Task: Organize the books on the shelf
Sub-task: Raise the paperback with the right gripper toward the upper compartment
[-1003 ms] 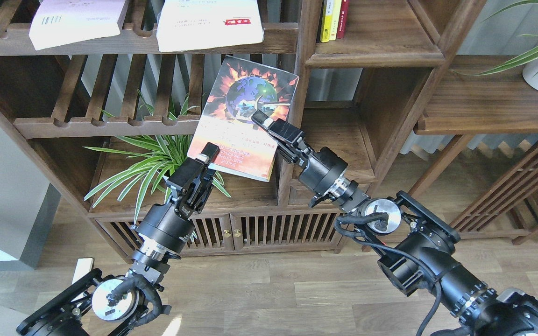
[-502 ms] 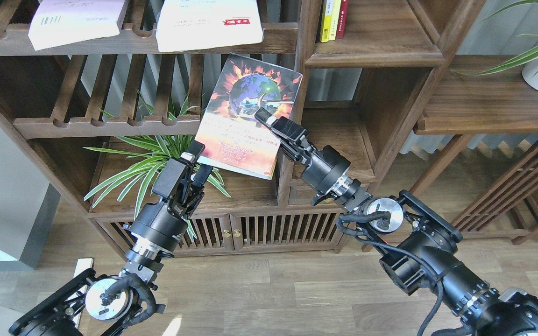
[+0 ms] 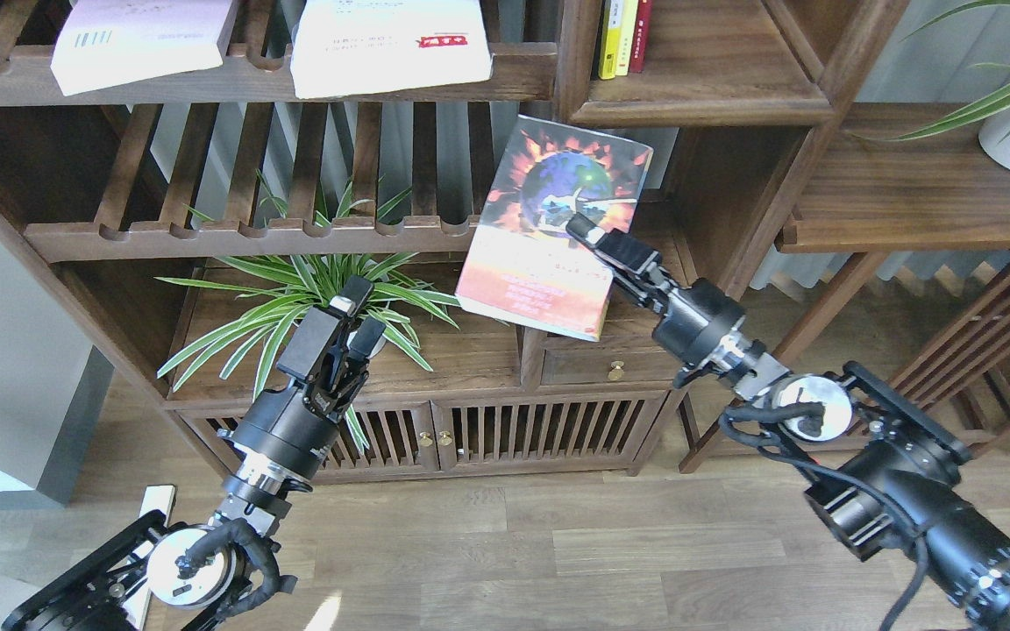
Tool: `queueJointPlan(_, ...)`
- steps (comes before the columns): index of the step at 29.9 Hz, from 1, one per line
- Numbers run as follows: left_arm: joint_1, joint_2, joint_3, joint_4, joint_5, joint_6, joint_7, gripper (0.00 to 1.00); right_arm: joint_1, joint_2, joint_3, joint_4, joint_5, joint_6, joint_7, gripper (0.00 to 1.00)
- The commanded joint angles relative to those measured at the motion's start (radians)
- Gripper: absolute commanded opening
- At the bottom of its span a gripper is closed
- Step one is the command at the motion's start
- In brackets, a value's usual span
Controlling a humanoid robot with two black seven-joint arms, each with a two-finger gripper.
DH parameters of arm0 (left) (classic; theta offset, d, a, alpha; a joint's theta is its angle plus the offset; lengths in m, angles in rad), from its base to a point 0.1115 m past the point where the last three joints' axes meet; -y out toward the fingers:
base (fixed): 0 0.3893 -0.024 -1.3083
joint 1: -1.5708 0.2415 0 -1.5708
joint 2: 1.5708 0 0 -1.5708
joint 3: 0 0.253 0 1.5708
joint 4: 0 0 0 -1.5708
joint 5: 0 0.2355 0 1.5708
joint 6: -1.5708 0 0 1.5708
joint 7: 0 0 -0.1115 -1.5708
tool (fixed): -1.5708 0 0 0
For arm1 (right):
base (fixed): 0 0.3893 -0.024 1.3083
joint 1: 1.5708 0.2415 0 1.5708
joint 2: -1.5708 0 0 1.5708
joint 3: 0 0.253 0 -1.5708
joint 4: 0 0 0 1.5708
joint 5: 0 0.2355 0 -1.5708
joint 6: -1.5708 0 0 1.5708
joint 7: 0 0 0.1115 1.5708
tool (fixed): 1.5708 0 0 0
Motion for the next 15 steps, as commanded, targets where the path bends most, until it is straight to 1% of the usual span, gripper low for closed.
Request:
queueJointPlan(1, 0.017, 0.007, 0.0, 0.019, -0.002, 0.0, -0.003, 0.98, -0.008, -0.039, 0.066, 0.018, 0.017, 0.0, 0.0, 0.07)
queueJointPlan(4, 0.029, 0.01, 0.0, 0.032, -0.002, 0.0, -0.003, 0.98, -0.005, -0.065, 0.1, 0.02, 0.02, 0.0, 0.0, 0.07)
queueJointPlan(8, 0.031, 0.009, 0.0, 0.083, -0.003, 0.0, -0.004, 0.98, 0.003, -0.072, 0.138, 0.024, 0.02, 0.0, -0.002, 0.07)
queueJointPlan(15, 0.032, 0.01, -0.001, 0.123, -0.005, 0.0, -0.009, 0.98, 0.013, -0.098, 0.203, 0.05, 0.02, 0.0, -0.002, 0.07)
